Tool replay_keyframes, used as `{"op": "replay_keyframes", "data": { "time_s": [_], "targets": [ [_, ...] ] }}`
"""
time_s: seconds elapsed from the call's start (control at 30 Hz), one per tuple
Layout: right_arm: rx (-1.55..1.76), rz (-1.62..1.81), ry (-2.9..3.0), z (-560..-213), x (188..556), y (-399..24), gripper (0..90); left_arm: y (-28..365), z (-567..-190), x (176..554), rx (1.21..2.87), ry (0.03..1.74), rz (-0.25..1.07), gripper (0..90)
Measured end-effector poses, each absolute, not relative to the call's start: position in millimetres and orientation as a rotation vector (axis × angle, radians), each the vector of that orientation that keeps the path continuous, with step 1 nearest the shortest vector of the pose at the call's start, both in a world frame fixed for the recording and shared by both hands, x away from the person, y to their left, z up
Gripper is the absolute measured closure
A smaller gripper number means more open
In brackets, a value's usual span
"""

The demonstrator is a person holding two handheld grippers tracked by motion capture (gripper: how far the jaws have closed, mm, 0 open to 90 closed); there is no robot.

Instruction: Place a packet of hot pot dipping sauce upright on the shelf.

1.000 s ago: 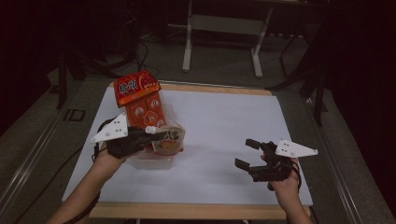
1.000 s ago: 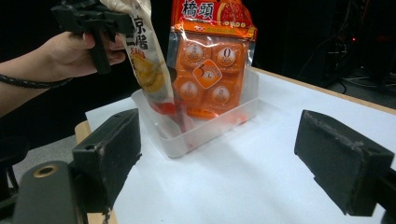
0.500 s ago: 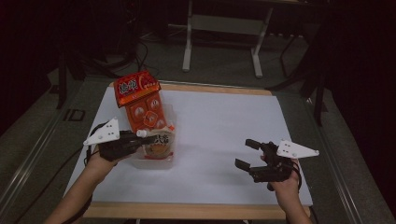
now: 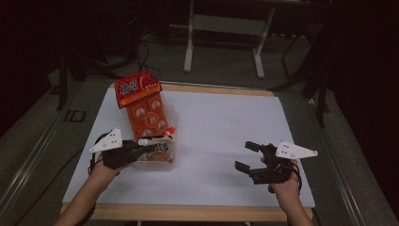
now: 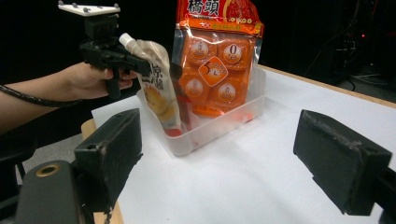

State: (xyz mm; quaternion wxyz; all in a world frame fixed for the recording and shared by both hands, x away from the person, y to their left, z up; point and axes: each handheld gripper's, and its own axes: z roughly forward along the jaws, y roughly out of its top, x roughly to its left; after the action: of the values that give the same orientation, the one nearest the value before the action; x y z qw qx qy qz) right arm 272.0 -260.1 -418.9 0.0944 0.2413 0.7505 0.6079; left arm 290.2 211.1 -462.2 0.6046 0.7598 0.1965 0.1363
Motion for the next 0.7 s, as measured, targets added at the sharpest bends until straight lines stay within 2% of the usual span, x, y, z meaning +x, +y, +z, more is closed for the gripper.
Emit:
{"op": "replay_keyframes", "data": {
  "time_s": [0.57,0.7],
  "targets": [
    [0.736,1.804,2.234,-422,273,-260,15.2,212,-475,289,1.836,0.521,0.31,86.5],
    [0.739,1.808,2.238,-422,273,-260,15.2,213,-469,288,1.813,0.526,0.318,74.6]
  ]
}}
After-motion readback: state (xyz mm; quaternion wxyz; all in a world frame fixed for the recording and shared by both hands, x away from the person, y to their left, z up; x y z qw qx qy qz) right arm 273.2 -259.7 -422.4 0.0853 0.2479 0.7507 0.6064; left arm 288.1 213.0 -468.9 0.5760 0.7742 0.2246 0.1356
